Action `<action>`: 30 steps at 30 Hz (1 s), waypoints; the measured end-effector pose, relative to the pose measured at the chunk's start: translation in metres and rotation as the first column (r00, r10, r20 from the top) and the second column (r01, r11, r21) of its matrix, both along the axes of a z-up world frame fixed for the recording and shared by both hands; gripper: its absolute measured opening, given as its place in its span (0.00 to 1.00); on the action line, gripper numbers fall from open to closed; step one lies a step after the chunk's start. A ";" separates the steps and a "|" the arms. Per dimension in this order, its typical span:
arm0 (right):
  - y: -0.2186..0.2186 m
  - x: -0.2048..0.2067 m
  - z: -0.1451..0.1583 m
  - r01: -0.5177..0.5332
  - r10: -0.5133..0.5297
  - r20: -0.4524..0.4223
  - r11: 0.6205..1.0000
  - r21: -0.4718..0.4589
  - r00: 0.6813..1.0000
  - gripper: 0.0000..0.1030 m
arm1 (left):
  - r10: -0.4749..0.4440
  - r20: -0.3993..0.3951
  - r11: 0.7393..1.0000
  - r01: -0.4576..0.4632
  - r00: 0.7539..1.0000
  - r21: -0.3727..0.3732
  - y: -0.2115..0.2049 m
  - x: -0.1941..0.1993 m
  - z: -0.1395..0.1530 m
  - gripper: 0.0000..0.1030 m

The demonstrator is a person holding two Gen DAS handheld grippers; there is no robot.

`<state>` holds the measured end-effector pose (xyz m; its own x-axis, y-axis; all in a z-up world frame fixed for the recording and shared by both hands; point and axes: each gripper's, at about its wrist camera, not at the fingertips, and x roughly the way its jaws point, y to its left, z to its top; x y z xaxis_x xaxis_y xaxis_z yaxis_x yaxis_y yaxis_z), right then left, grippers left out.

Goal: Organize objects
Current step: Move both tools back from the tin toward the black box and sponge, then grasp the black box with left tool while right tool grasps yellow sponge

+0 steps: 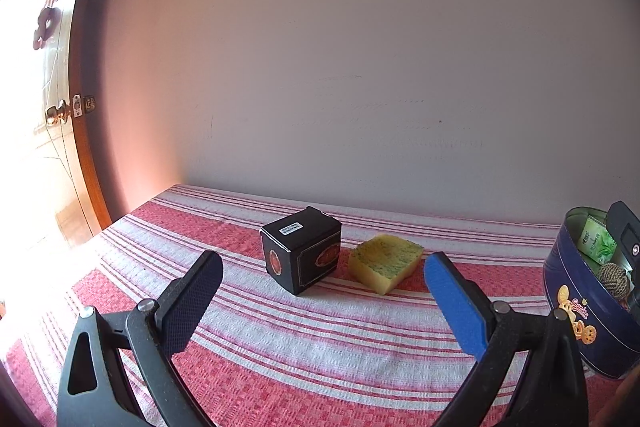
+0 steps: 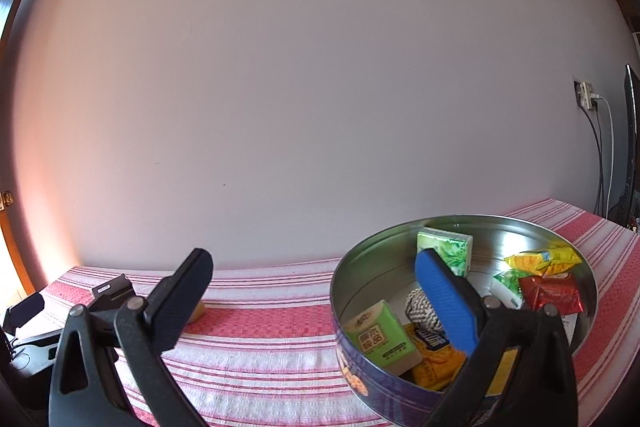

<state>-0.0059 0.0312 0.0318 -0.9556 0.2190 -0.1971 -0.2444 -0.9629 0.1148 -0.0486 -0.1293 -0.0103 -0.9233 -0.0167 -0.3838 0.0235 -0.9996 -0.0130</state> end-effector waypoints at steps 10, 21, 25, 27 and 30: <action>-0.036 -0.050 -0.009 -0.121 0.118 0.130 0.992 0.016 0.985 1.00 | 0.086 0.080 0.995 -0.090 0.993 0.046 -0.057 -0.032 -0.006 0.99; -0.079 -0.156 -0.044 -0.427 0.381 0.492 0.904 -0.021 0.783 1.00 | 0.091 0.214 0.987 -0.117 0.973 0.114 -0.095 -0.069 -0.019 0.99; -0.093 -0.192 -0.060 -0.488 0.421 0.588 0.871 -0.050 0.691 1.00 | 0.088 0.221 0.985 -0.119 0.971 0.127 -0.098 -0.069 -0.020 0.99; -0.098 -0.208 -0.066 -0.508 0.424 0.612 0.860 -0.043 0.667 1.00 | 0.088 0.223 0.987 -0.115 0.971 0.110 -0.096 -0.070 -0.020 0.99; -0.107 -0.221 -0.076 -0.539 0.431 0.652 0.842 -0.041 0.624 0.93 | 0.071 0.235 0.989 -0.099 0.970 0.109 -0.094 -0.072 -0.021 0.99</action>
<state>-0.2265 -0.0760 -0.0439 -0.6030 -0.1632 -0.7809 0.3011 -0.9530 -0.0333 -0.1209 -0.2237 -0.0318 -0.8074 -0.0327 -0.5891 0.1242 -0.9855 -0.1157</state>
